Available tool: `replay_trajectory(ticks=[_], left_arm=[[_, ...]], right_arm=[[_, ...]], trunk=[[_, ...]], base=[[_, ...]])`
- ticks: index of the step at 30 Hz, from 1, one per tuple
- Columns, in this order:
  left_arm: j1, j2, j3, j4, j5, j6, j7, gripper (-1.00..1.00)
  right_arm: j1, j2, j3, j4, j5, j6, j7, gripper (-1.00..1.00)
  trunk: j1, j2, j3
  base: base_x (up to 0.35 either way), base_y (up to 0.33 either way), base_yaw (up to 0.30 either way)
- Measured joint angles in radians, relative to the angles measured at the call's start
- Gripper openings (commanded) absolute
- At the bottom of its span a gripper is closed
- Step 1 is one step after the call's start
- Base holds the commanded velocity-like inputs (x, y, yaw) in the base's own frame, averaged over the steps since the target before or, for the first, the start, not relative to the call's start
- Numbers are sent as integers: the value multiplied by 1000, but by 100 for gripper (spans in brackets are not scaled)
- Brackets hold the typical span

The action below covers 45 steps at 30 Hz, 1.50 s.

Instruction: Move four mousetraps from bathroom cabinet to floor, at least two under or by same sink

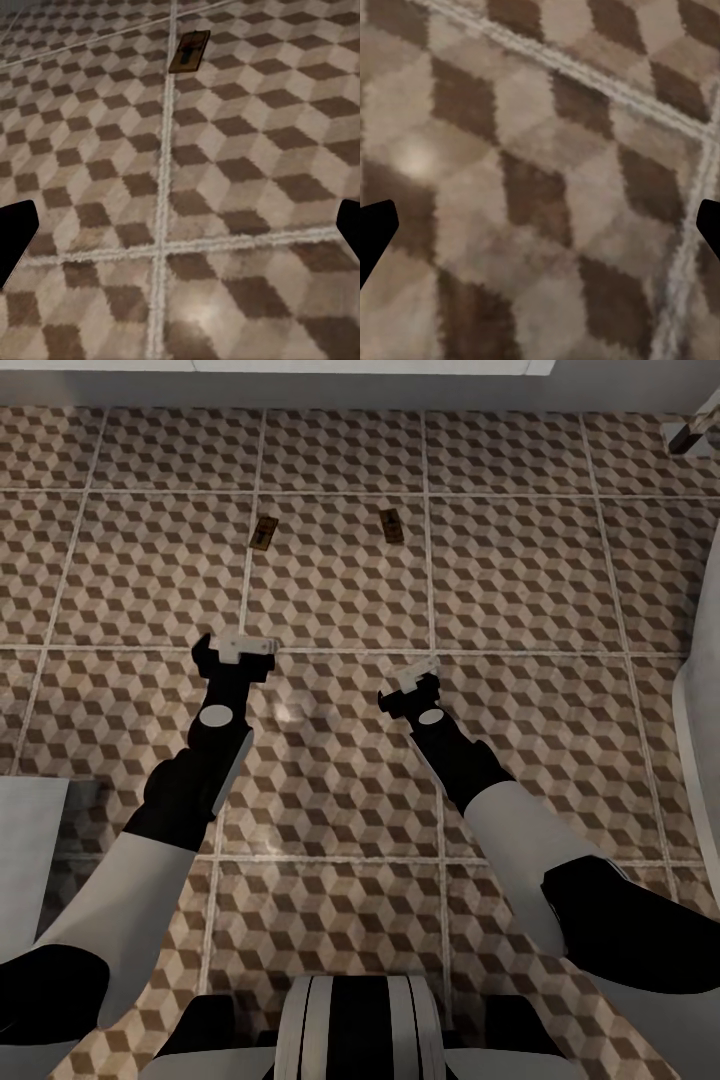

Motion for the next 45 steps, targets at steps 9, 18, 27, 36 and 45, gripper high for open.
replay_trajectory(ticks=[9,18,27,36,45], left_arm=[[2,0,-2,-3,-13,0,0,100],[2,0,-2,-5,-14,0,0,100],[2,0,-2,-6,-14,4,0,100],[3,0,-2,-5,-14,6,0,100],[5,0,-1,-1,-14,7,0,100]], right_arm=[[0,0,0,0,0,0,1,100],[0,0,0,0,0,-1,-2,100],[3,0,0,-1,3,-3,-6,100],[4,0,0,-2,6,-4,-7,100],[6,0,0,-3,6,-4,-7,100]], trunk=[[0,0,0],[-1,0,8],[-5,3,42],[-9,5,77],[-13,7,112]], base=[[0,0,0],[0,0,0],[0,0,0],[0,0,0],[0,0,0]])
